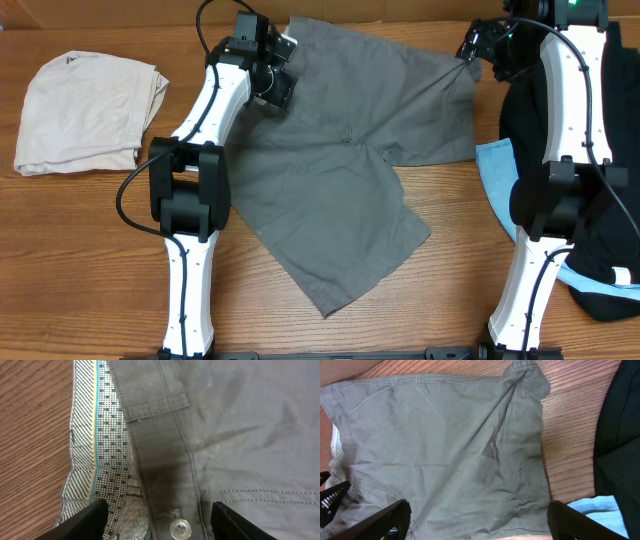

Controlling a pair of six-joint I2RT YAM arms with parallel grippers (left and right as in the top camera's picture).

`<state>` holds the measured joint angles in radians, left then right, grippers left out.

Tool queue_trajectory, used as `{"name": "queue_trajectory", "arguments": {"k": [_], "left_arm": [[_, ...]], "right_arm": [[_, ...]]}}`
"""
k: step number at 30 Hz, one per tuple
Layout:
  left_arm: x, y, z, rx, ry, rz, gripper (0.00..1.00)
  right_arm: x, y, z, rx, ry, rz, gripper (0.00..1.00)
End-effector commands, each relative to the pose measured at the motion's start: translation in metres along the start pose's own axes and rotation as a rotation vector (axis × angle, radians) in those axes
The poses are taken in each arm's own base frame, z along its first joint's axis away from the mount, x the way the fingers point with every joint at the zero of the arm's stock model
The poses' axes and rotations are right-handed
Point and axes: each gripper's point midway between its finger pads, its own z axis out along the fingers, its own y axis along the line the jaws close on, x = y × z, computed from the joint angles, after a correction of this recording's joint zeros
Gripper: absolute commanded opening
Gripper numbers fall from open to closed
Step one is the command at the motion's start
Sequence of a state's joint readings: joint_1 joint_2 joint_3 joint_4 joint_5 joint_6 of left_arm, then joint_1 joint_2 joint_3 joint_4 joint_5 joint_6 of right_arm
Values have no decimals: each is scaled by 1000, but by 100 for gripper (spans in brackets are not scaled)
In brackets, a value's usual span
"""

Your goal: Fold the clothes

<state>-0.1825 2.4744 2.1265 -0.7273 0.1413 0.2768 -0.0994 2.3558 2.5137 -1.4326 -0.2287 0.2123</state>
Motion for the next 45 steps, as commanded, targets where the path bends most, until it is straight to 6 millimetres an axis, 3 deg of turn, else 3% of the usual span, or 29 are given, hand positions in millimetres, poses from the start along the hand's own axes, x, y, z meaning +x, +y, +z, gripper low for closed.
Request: {"name": "queue_trajectory", "arguments": {"k": [1,6,9,15,22,23,26,29,31,35,39,45], "left_arm": [[19,2,24,0,47,-52,66],[33,-7,40,23,86,-63,59],[33,-10,43,24,87,-73,35],[14,-6,32,13,47,-129,4],[-9,9,9,-49,15,-130,5],[-10,10,8,-53,11,-129,10],[-10,7,8,-37,12,-129,39],[-5,-3,14,19,19,-132,59],[-2,-6,18,31,22,-132,63],[8,-16,29,67,32,-123,63],[18,-22,36,94,50,-126,52],[22,-21,37,88,61,-129,20]], "right_arm": [[-5,0,-4,2,-21,-8,90],[-6,0,-4,5,-27,-10,90],[-7,-2,-4,15,-29,-10,90],[-8,-2,-4,18,-34,-11,90],[-8,-2,-4,18,-34,-10,90],[-8,-2,-4,18,-34,-10,90],[-8,-2,-4,18,-33,-10,90],[-6,-3,-4,19,-27,-8,90],[-5,-3,-4,20,-23,-7,90],[-3,-3,-4,23,-14,-4,90],[-2,-4,-4,24,-12,-4,90],[-3,-4,-4,23,-13,-4,90]]}}
